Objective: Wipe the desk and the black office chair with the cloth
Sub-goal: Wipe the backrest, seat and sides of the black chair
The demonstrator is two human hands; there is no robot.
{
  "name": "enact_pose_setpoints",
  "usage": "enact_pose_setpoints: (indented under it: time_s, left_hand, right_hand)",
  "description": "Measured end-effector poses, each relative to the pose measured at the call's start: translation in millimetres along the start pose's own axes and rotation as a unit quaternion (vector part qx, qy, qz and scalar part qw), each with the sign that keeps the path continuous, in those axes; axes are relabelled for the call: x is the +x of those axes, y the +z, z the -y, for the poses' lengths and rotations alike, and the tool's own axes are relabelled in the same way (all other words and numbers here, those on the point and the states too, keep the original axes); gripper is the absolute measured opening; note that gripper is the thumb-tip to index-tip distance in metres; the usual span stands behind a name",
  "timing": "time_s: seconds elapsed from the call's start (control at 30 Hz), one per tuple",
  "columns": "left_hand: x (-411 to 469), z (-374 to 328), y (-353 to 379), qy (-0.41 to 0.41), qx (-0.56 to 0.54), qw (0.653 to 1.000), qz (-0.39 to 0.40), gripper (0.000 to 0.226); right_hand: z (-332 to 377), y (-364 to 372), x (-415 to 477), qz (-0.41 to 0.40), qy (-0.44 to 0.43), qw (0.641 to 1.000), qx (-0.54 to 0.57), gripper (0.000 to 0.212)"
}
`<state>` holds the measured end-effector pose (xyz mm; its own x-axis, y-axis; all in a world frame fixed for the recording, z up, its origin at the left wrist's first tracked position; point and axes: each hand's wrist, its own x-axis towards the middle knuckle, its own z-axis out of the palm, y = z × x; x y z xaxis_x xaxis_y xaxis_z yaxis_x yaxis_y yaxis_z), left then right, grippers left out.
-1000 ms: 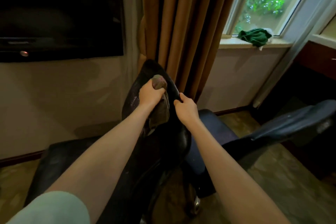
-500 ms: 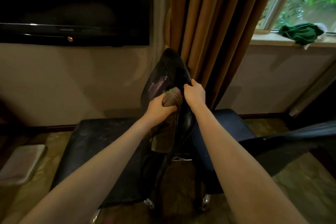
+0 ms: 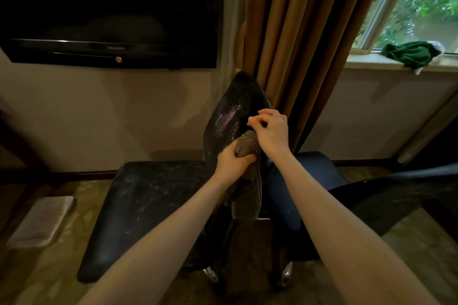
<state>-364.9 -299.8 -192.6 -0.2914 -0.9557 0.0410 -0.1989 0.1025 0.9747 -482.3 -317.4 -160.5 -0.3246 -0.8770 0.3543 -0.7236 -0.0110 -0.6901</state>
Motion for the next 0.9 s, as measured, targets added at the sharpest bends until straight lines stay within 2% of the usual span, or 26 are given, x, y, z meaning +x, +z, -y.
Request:
enact_pose_setpoints:
  time_s: [0.07,0.13,0.17,0.27,0.3,0.37,0.47,0.57,0.63,0.7,0.77,0.9]
  left_hand:
    - [-1,-2,-1,0.010,-0.013,1.000,-0.024,0.027]
    - [-4,-6,0,0.019,-0.013,0.999,-0.040,0.029]
    - [-5,-8,1,0.026,-0.009,0.999,-0.042,0.029]
    - [-6,-13,4,0.043,0.005,0.998,-0.037,0.029]
    - [-6,-13,4,0.045,0.011,0.998,-0.036,0.030]
    - [-4,-12,6,0.055,0.031,0.997,-0.039,0.029]
    - [4,-11,9,0.100,0.118,0.988,-0.030,0.023]
    - [11,-14,8,0.134,0.188,0.973,-0.002,0.025]
    - [16,-14,9,0.118,0.177,0.977,0.002,0.030]
    - [23,-14,13,0.099,0.149,0.984,-0.026,0.032]
    - [33,-13,19,0.089,0.135,0.986,-0.048,0.032]
    - [63,-8,28,0.062,0.124,0.988,-0.070,0.030]
  right_hand:
    - [1,-3,-4,0.019,0.013,1.000,-0.009,0.035]
    - [2,-14,0,0.013,0.066,0.998,0.022,0.052]
    - [1,-18,3,0.016,0.086,0.996,0.033,0.053]
    - [-4,-27,7,0.042,0.100,0.994,0.024,0.018]
    - [-8,-26,8,0.064,0.096,0.993,0.024,0.025]
    - [-13,-19,6,0.093,0.103,0.990,0.018,0.019]
    - [-4,-19,12,0.065,0.142,0.982,0.103,0.031]
    - [-3,-18,35,0.036,0.220,0.951,0.215,0.040]
    - [-7,-12,44,0.019,0.271,0.930,0.249,0.047]
    - [-14,-5,46,-0.026,0.312,0.896,0.316,0.045]
    - [-16,-6,45,-0.045,0.325,0.869,0.371,0.044]
    - [-24,-6,48,-0.045,0.322,0.858,0.398,0.046]
